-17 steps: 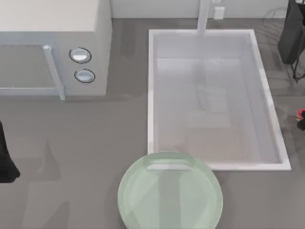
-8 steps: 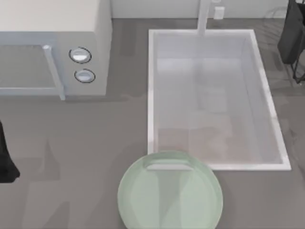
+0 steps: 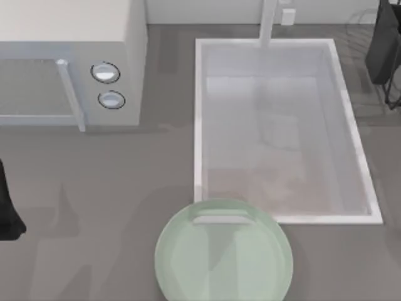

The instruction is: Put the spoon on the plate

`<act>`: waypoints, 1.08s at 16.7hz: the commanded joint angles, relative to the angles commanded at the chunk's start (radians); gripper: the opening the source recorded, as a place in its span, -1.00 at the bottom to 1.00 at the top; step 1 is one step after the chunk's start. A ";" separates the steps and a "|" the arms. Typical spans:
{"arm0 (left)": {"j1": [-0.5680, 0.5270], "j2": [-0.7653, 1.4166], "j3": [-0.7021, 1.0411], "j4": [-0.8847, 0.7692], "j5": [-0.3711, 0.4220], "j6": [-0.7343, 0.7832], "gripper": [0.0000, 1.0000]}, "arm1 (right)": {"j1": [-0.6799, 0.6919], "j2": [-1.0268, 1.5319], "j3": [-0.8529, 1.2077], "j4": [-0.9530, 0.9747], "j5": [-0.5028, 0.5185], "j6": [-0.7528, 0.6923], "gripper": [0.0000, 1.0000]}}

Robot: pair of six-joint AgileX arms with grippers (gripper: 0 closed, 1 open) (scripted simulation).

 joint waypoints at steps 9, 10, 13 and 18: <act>0.000 0.000 0.000 0.000 0.000 0.000 1.00 | 0.413 0.105 0.074 -0.033 0.017 0.731 -1.00; 0.000 0.000 0.000 0.000 0.000 0.000 1.00 | 0.464 0.116 0.078 -0.037 0.019 0.856 -1.00; 0.000 0.000 0.000 0.000 0.000 0.000 1.00 | 0.603 0.145 0.086 -0.047 0.021 1.255 -1.00; 0.000 0.000 0.000 0.000 0.000 0.000 1.00 | 0.779 0.179 0.090 -0.054 0.019 1.915 -1.00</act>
